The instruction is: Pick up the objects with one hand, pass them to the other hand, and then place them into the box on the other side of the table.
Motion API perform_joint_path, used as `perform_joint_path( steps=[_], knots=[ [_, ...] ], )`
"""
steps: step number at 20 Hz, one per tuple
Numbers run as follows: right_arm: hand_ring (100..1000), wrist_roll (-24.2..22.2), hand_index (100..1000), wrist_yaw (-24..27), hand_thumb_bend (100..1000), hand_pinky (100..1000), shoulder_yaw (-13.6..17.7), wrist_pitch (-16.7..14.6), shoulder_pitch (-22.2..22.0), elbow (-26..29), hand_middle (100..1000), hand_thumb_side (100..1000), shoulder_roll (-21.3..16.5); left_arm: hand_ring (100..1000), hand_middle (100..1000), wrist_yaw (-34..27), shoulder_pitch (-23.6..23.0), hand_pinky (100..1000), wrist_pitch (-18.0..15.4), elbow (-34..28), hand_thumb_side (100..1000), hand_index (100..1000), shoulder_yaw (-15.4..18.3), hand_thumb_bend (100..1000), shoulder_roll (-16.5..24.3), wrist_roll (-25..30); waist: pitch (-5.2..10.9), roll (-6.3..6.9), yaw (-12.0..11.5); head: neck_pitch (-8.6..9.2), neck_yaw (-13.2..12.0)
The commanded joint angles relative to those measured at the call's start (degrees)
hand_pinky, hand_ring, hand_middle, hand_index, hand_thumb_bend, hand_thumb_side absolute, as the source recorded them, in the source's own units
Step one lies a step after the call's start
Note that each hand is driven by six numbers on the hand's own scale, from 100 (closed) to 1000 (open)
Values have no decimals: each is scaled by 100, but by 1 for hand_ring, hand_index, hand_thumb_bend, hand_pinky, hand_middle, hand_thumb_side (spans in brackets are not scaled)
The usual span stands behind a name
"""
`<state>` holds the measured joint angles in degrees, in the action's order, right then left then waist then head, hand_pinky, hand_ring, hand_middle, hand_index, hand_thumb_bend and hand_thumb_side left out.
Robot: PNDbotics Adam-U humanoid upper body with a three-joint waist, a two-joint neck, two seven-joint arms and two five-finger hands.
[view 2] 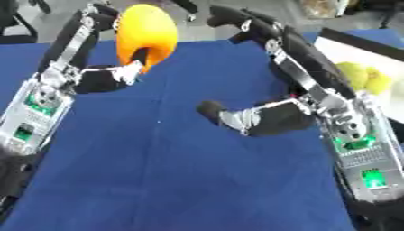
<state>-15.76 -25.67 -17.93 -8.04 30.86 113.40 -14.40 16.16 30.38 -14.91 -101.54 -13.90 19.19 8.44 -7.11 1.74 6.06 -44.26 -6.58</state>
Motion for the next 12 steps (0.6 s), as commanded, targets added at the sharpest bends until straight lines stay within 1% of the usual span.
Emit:
perform_joint_path(
  steps=[1, 4, 6, 9, 12],
  knots=[
    [949, 117, 1000, -96, 403, 772, 24, 306, 135, 119, 853, 518, -5, 331, 258, -228, 105, 651, -142, -165, 157, 376, -122, 100, 8, 261, 128, -55, -23, 14, 99],
    [949, 202, 1000, -275, 374, 770, -17, 536, 147, 119, 855, 502, -3, 334, 260, -386, 57, 654, -219, -216, 160, 378, -162, 100, 15, 438, 128, -55, -40, 14, 175],
    [949, 247, 1000, -359, 357, 764, -36, 693, 149, 119, 851, 509, 0, 337, 263, -455, 20, 657, -248, -258, 161, 380, -174, 100, 23, 522, 131, -55, -50, 14, 225],
    [945, 356, 1000, -423, 348, 755, -56, 953, 148, 119, 842, 500, 4, 337, 262, -554, -24, 658, -271, -299, 163, 379, -216, 100, 29, 646, 136, -56, -57, 14, 282],
    [938, 433, 1000, -432, 338, 744, -87, 1136, 141, 119, 831, 500, 8, 336, 261, -656, -64, 660, -269, -297, 165, 378, -273, 100, 11, 773, 138, -58, -64, 14, 338]
  ],
)
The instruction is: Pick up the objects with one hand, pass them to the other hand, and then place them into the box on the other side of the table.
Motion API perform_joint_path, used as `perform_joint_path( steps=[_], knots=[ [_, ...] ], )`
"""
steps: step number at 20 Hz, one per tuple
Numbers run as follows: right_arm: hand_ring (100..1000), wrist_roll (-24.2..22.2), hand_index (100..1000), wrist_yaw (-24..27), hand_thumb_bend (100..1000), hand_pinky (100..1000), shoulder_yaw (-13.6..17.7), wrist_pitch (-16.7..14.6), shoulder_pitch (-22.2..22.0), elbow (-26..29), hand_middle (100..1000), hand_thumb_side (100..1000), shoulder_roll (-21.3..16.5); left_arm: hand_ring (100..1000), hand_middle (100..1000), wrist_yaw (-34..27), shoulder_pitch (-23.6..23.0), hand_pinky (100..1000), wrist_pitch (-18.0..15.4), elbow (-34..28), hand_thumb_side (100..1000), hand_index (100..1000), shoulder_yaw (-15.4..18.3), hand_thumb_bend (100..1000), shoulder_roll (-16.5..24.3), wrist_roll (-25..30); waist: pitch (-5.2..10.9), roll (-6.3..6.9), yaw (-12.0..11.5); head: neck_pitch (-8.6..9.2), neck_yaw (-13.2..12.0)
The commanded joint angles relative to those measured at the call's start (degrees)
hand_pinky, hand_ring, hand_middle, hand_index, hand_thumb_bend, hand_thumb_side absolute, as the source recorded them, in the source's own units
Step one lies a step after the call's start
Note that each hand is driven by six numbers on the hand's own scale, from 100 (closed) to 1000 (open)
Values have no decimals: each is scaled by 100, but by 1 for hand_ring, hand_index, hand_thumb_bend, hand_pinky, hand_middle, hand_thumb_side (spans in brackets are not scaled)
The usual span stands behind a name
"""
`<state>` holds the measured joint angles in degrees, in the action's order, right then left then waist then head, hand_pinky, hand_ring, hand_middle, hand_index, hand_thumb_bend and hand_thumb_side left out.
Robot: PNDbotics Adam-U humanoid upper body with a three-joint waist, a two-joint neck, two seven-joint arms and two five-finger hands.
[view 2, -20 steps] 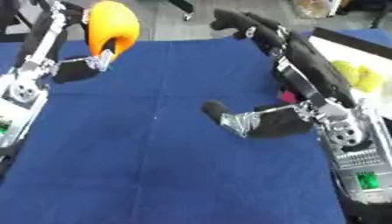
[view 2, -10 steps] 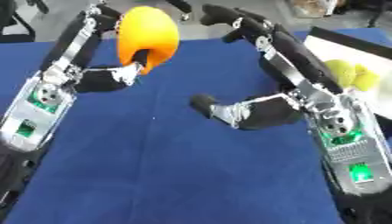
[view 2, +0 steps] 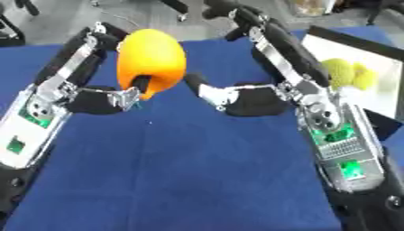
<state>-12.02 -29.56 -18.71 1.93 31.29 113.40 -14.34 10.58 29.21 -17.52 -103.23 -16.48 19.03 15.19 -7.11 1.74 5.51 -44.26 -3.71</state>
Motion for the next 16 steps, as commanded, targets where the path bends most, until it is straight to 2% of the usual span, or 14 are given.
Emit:
perform_joint_path(
  steps=[1, 16],
  knots=[
    [935, 51, 1000, -32, 334, 742, -28, 170, 94, 119, 828, 502, 1, 336, 261, -129, 44, 661, -8, -120, 166, 379, -31, 100, 14, 139, 138, -59, -11, 14, 67],
    [918, -811, 1000, 561, 283, 724, -390, 239, 148, 100, 803, 548, -51, 338, 262, -1, 287, 663, -120, 7, 165, 381, -174, 100, -252, 419, 145, -81, -11, 14, 113]
  ],
)
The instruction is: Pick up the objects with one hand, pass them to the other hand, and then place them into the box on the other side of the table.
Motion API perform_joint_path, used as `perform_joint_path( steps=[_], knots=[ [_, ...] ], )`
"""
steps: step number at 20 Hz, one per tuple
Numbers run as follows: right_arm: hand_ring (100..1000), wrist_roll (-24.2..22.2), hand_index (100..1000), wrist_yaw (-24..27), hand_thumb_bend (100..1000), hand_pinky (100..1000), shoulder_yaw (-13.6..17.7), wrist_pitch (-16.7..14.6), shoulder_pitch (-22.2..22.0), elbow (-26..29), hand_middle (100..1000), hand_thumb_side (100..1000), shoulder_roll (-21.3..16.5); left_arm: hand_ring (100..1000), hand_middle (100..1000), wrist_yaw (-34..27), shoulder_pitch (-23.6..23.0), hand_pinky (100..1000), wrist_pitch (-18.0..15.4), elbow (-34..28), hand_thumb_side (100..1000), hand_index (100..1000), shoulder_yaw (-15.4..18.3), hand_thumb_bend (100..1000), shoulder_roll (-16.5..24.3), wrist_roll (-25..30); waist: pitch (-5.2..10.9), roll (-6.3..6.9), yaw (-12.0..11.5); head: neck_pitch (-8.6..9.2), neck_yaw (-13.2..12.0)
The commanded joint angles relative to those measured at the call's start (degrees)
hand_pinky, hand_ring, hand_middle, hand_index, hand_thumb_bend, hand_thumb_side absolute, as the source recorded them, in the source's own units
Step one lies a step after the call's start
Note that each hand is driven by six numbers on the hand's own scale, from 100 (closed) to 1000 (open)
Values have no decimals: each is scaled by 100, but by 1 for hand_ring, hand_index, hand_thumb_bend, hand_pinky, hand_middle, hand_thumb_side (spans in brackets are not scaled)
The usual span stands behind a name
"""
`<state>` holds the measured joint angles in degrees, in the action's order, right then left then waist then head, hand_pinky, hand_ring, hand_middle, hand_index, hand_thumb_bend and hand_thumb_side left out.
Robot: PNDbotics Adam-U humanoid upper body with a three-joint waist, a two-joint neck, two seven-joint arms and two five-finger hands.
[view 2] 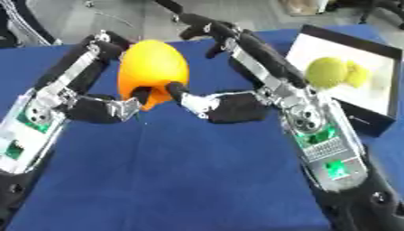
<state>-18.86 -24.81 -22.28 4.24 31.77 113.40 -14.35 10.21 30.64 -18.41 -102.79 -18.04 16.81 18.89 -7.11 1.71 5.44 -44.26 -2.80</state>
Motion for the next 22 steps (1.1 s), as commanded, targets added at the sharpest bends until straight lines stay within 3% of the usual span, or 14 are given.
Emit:
perform_joint_path(
  steps=[1, 7, 10, 12, 13, 15, 16, 17, 22],
  knots=[
    [913, -184, 1000, 110, 277, 723, -54, 6, 101, 98, 796, 551, -53, 339, 262, 51, 164, 663, -45, -22, 165, 381, -34, 100, -53, 66, 147, -82, -4, 14, 26],
    [864, -319, 1000, 185, 206, 688, -82, 30, 103, 85, 723, 502, -62, 339, 262, 117, 222, 664, -99, 35, 162, 382, -63, 100, -141, 95, 148, -89, -9, 14, 53],
    [773, -179, 871, 146, 100, 606, -66, 114, 101, 67, 566, 349, -56, 343, 265, 100, 229, 666, -110, 56, 164, 387, -102, 100, -167, 141, 148, -89, -2, 14, 65],
    [712, -13, 796, 109, 100, 553, -55, 195, 102, 59, 478, 240, -56, 348, 271, 83, 228, 669, -114, 70, 168, 395, -123, 100, -179, 193, 150, -89, -5, 14, 81],
    [626, 118, 665, 87, 100, 492, -37, 264, 102, 57, 355, 100, -55, 372, 317, 81, 224, 681, -114, 75, 228, 439, -122, 100, -184, 223, 152, -88, -7, 14, 89],
    [570, 448, 554, 72, 100, 452, -20, 430, 104, 65, 268, 100, -55, 408, 377, 98, 216, 696, -110, 85, 287, 494, -105, 130, -190, 287, 155, -88, -12, 14, 103],
    [570, 604, 554, 73, 100, 452, -28, 501, 106, 71, 268, 100, -57, 408, 377, 115, 213, 696, -108, 90, 287, 494, -96, 130, -193, 313, 155, -88, -15, 14, 108],
    [520, 759, 490, 65, 100, 422, -19, 564, 102, 80, 194, 100, -58, 455, 455, 156, 204, 720, -101, 102, 368, 568, -80, 252, -190, 347, 154, -88, -15, 14, 115],
    [492, 1172, 437, 64, 100, 408, 0, 610, 44, 117, 117, 100, -122, 497, 508, 390, 156, 743, -70, 173, 462, 633, 29, 360, -211, 443, 140, -94, -21, 14, 136]
  ],
)
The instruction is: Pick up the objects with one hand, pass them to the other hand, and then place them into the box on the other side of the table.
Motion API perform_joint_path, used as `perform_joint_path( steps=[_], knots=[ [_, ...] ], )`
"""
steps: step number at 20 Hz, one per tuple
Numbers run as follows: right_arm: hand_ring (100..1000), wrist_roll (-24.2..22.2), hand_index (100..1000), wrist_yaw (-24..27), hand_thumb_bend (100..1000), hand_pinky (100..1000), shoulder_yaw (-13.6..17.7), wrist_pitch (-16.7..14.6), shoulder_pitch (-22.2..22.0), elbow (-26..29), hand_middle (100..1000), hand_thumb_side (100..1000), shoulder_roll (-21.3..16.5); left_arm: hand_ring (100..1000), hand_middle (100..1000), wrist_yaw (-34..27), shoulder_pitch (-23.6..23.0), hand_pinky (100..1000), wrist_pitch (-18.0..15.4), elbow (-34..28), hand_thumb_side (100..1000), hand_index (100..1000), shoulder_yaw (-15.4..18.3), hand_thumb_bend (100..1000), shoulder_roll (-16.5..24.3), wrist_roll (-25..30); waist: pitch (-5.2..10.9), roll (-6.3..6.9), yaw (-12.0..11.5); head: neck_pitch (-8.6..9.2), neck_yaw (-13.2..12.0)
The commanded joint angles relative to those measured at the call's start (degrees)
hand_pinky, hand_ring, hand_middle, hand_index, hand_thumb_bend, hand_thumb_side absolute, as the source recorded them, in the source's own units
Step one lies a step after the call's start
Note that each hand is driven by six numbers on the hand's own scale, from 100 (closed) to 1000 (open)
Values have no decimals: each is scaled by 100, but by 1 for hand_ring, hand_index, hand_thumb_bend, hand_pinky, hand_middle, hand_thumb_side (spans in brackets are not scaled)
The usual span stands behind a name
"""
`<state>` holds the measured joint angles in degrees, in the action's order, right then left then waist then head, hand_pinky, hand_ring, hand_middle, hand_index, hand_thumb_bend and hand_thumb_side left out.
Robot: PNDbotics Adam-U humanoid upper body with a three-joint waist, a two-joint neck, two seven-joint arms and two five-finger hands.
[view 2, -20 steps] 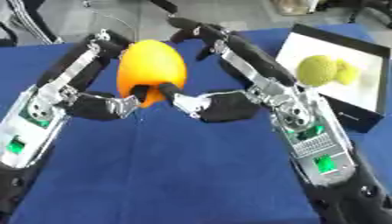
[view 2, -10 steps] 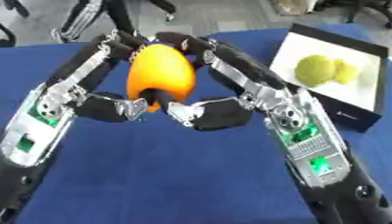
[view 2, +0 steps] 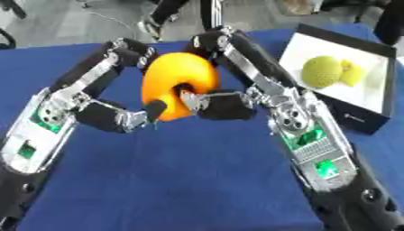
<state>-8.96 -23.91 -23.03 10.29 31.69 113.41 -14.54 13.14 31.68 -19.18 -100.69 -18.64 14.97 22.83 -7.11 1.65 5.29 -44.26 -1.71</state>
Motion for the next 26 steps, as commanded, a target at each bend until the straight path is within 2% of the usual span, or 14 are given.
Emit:
perform_joint_path(
  steps=[1, 5, 7, 11, 15, 18, 20, 22, 24, 26],
  knots=[
    [491, 226, 427, -24, 100, 410, 91, -23, 44, 118, 107, 100, -107, 505, 517, 156, 40, 748, 25, -10, 481, 642, 127, 379, -34, 49, 137, -89, -7, 14, 36],
    [491, 421, 417, 25, 100, 416, 221, -104, -5, 118, 102, 100, -109, 535, 553, 438, -21, 765, 183, 226, 564, 667, 343, 472, -93, 0, 133, -93, 0, 14, 68],
    [492, 559, 417, 92, 100, 418, 314, -98, -44, 119, 104, 100, -105, 572, 600, 587, -45, 786, 293, 414, 638, 710, 495, 542, -166, 26, 134, -99, 5, 14, 108],
    [493, 802, 417, 271, 100, 421, 472, -141, -108, 119, 106, 100, -152, 579, 610, 714, -77, 788, 450, 735, 658, 731, 814, 561, -313, -94, 140, -110, 14, 14, 173],
    [495, 1148, 413, 456, 100, 430, 792, -244, -203, 119, 112, 100, -418, 573, 605, 860, -164, 783, 700, 1005, 653, 733, 1223, 530, -379, -671, 145, -133, 29, 14, 298],
    [500, 1528, 412, 602, 100, 453, 1163, -317, -326, 119, 123, 100, -871, 558, 589, 889, -308, 776, 836, 1115, 646, 720, 1442, 491, -321, -1077, 143, -144, 16, 14, 524],
    [505, 1892, 418, 721, 100, 466, 1487, -330, -467, 119, 135, 100, -1308, 550, 580, 851, -478, 773, 883, 1104, 643, 714, 1554, 478, -230, -1265, 136, -145, -9, 14, 817],
    [511, 2279, 426, 808, 100, 473, 1799, -145, -615, 47, 145, 100, -1806, 542, 572, 776, -702, 770, 900, 999, 636, 706, 1654, 461, -151, -1426, 126, -141, -55, 14, 1190],
    [526, 2577, 438, 960, 100, 492, 1936, -149, -661, -331, 155, 100, -2297, 539, 569, 705, -921, 768, 918, 843, 630, 702, 1713, 447, -108, -1563, 111, -131, -117, 14, 1474],
    [536, 2672, 454, 1099, 100, 492, 1956, -544, -612, -1258, 161, 100, -2825, 538, 568, 668, -1144, 767, 913, 615, 647, 701, 1761, 450, -109, -1661, 91, -114, -209, 14, 1706]
  ],
)
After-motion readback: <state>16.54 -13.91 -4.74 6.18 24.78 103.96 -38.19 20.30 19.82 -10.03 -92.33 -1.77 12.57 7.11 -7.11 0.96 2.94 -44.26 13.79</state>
